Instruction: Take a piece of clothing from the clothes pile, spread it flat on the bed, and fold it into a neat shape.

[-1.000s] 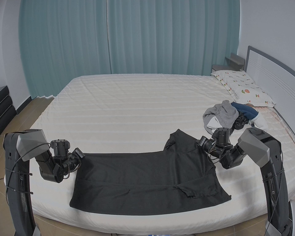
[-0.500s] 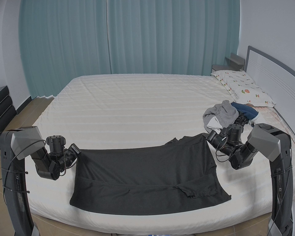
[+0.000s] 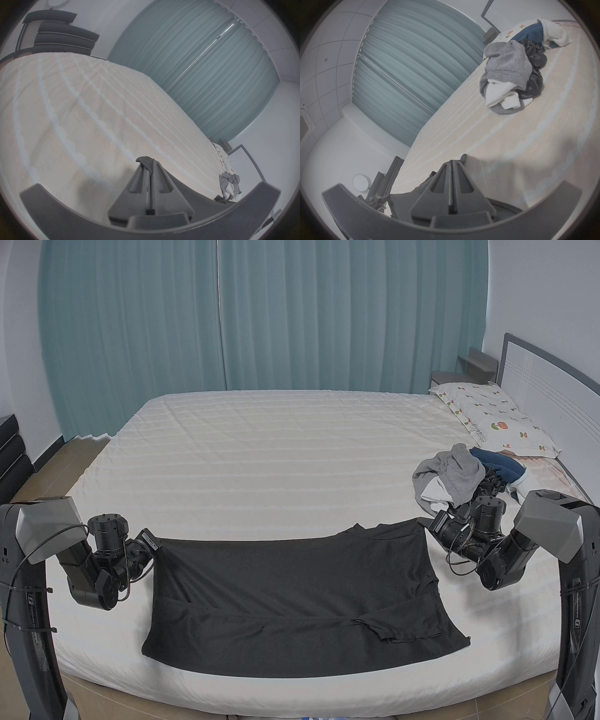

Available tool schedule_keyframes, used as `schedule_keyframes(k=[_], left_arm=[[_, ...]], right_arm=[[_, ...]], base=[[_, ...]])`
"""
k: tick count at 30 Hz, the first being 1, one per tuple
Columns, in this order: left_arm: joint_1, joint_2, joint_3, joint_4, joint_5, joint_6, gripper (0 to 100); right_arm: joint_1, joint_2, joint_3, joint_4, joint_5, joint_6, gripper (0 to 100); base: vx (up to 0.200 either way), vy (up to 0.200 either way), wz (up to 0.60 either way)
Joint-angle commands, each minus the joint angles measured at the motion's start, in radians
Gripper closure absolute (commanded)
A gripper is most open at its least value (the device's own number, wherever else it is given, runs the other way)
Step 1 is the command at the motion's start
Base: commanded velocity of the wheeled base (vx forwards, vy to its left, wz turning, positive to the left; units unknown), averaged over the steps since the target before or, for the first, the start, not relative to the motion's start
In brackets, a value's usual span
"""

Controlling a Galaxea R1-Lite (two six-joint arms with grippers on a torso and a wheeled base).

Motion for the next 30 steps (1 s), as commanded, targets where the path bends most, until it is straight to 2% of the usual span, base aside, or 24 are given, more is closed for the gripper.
schedule_keyframes(k=[1,4,13,22,28,30], left_arm=[[0.0,-0.003,0.036,-0.02,-0.004,0.025,100],[-0.001,-0.008,0.047,-0.022,-0.007,0.028,100],[-0.001,0.014,0.006,-0.023,0.004,0.019,100],[-0.001,0.024,0.009,-0.034,0.004,0.019,100],[0.0,0.0,0.053,-0.037,0.002,0.031,100],[0.0,-0.037,0.079,-0.037,0.001,0.042,100]], right_arm=[[-0.011,-0.02,0.047,0.0,0.037,0.002,100],[-0.017,-0.028,0.054,-0.006,0.054,0.003,100],[-0.005,0.014,0.022,-0.086,0.045,0.021,100],[-0.01,0.017,0.03,-0.095,0.046,0.021,100],[-0.019,-0.016,0.102,-0.095,0.074,0.018,100],[-0.033,-0.048,0.14,-0.097,0.107,0.02,100]], base=[[0.0,0.0,0.0],[0.0,0.0,0.0],[0.0,0.0,0.0],[0.0,0.0,0.0],[0.0,0.0,0.0],[0.0,0.0,0.0]])
